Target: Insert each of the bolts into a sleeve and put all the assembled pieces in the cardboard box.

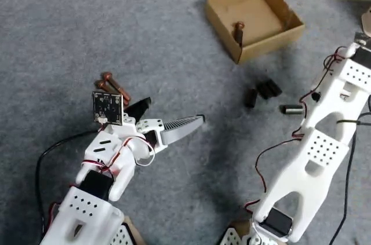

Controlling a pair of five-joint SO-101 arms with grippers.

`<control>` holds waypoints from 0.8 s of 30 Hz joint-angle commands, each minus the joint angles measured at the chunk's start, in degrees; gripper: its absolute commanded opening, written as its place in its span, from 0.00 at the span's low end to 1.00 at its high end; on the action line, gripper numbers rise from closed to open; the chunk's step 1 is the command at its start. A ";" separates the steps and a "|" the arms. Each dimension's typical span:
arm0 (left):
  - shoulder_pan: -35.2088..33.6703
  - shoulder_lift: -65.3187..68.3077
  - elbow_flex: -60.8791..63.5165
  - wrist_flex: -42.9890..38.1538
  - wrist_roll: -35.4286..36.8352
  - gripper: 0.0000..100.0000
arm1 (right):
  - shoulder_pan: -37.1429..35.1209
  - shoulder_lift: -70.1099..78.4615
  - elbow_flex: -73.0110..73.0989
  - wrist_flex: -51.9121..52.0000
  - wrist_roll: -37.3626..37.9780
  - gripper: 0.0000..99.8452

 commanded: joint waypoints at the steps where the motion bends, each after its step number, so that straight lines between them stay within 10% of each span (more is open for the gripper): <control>1: 1.10 -0.04 -0.66 -1.32 -0.35 0.53 | -1.19 -11.38 12.88 0.57 -3.78 0.01; 24: 1.19 -0.04 -0.48 -1.32 -2.64 0.53 | -7.60 -14.46 24.22 -1.01 -27.87 0.09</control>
